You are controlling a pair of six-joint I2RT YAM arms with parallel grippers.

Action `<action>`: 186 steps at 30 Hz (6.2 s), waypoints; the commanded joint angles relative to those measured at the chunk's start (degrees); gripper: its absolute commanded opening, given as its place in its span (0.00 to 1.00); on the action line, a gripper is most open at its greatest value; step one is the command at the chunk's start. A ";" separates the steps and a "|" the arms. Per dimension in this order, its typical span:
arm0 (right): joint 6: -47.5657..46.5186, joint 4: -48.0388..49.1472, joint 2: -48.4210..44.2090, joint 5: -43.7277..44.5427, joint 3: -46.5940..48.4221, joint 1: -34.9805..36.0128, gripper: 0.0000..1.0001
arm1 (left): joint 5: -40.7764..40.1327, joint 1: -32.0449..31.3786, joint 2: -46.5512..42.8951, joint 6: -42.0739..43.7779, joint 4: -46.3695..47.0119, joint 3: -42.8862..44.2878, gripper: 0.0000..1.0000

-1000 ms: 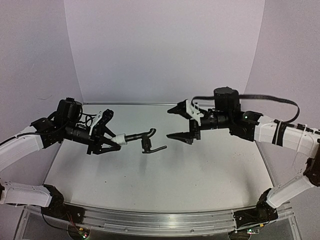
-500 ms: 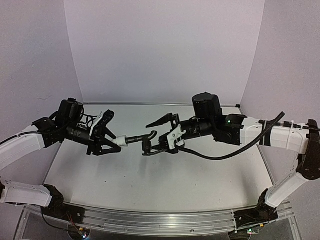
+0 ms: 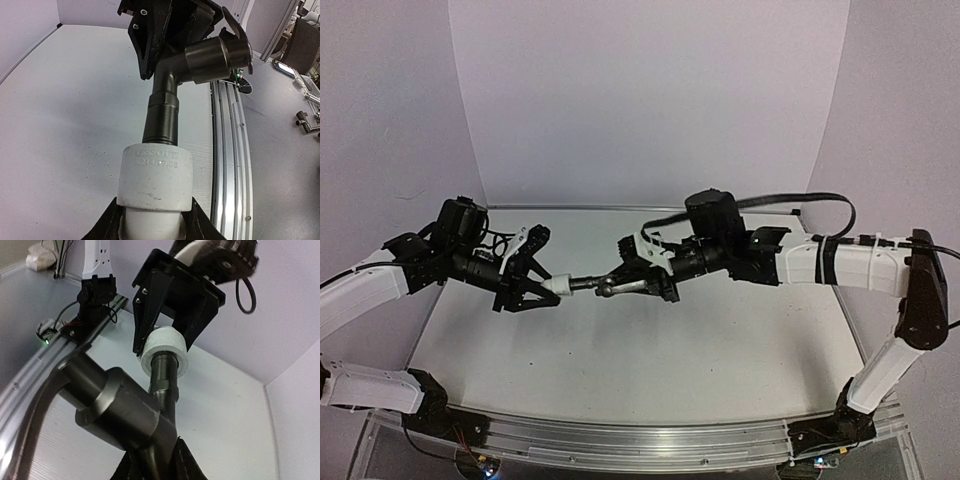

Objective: Install the water faucets

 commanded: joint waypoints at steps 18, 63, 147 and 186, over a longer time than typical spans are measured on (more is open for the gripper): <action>108.65 16.59 7.53 -18.08 3.32 -14.40 0.57 | -11.94 0.37 -2.21 -0.61 9.51 0.78 0.00; -34.53 20.98 -8.30 21.04 -13.29 5.71 0.92 | 16.34 0.45 6.35 -6.64 4.28 4.45 0.00; 14.78 5.22 -0.95 3.38 2.62 1.38 0.44 | 3.61 0.48 0.26 -4.19 7.70 1.39 0.00; 40.70 -0.82 -9.89 7.75 0.13 -10.88 0.81 | -1.66 0.55 -4.71 -7.90 13.47 -0.72 0.00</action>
